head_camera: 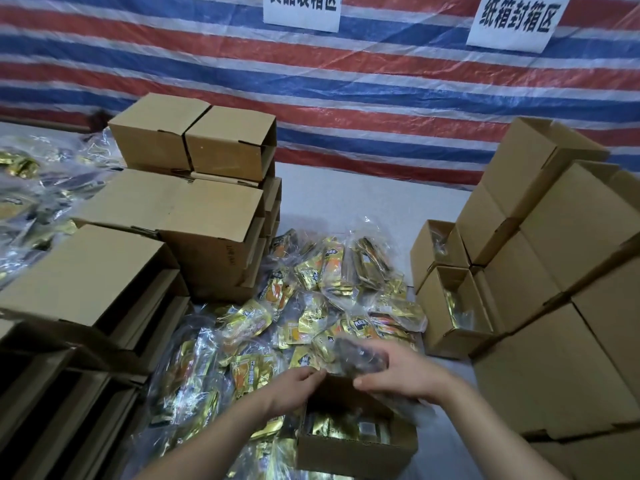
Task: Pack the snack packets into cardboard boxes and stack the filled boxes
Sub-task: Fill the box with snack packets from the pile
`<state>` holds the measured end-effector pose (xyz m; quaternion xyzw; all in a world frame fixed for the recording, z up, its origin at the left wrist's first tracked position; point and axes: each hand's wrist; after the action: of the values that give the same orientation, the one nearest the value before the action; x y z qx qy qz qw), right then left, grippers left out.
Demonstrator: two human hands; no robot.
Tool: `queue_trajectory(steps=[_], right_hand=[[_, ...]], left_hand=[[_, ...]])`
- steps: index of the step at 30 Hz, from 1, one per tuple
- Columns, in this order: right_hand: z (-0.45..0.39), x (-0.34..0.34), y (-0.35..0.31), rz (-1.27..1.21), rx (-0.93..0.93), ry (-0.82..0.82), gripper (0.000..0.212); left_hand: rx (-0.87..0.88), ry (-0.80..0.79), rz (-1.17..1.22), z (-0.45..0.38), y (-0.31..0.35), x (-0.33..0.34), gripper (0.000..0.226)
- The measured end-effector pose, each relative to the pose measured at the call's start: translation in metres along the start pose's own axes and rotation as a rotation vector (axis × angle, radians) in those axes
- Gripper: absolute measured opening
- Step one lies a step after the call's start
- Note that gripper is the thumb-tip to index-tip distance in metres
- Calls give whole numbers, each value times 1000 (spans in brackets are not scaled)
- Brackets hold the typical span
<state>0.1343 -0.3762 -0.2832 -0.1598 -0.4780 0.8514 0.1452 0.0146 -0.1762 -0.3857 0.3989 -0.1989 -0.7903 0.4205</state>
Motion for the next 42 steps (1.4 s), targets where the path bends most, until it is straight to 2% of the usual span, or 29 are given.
queue_trajectory(steps=[3, 4, 8, 13, 14, 17, 19, 21, 23, 24, 27, 29, 33, 35, 37, 40, 42], right_hand=[[-8, 10, 7, 271, 109, -126, 38], [-10, 16, 8, 332, 133, -155, 37], [-23, 28, 9, 456, 209, -211, 57], [-41, 51, 35, 767, 284, -253, 53], [-43, 57, 45, 768, 293, -244, 57], [-44, 62, 62, 451, 357, -211, 74], [-38, 57, 64, 351, 353, -165, 77], [-31, 49, 65, 380, 293, -104, 60], [-27, 42, 66, 376, 235, -36, 28], [-26, 40, 66, 368, 218, -20, 20], [-29, 46, 61, 380, 321, -86, 41], [-36, 58, 64, 402, 426, -157, 43], [-40, 70, 62, 403, 551, -161, 62], [-35, 68, 62, 386, 493, -136, 56], [-26, 65, 62, 342, 334, -53, 38], [-8, 49, 56, 377, 24, 272, 19], [-4, 35, 52, 490, -120, 384, 21]], left_hand=[[12, -17, 72, 0, -1, 1, 48], [16, -19, 84, 0, -1, 1, 49], [17, 1, 128, -2, -6, 0, 50], [14, 57, 91, -5, -6, 8, 45], [17, 88, 73, -6, -6, 11, 45], [25, 133, 95, -5, -8, 15, 46], [33, 130, 122, -4, -10, 16, 46], [31, 123, 137, -2, -9, 17, 43], [27, 128, 133, -2, -7, 18, 42], [24, 133, 130, -2, -6, 19, 42], [23, 149, 107, -3, -6, 19, 43], [24, 157, 89, -4, -9, 19, 42], [26, 166, 81, -3, -12, 21, 41], [28, 164, 89, -3, -12, 22, 43], [31, 144, 83, -3, -11, 22, 45], [33, 100, 96, 0, -8, 23, 42], [24, 99, 118, 3, -5, 23, 39]])
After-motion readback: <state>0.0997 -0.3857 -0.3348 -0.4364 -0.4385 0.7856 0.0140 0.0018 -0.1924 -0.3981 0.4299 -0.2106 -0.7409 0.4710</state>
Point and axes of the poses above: each hand's wrist, its own z-axis away from the middle knuckle, its own x-axis out of the palm, y = z × x, and after that the axes turned 13 degrees about -z, right-handed
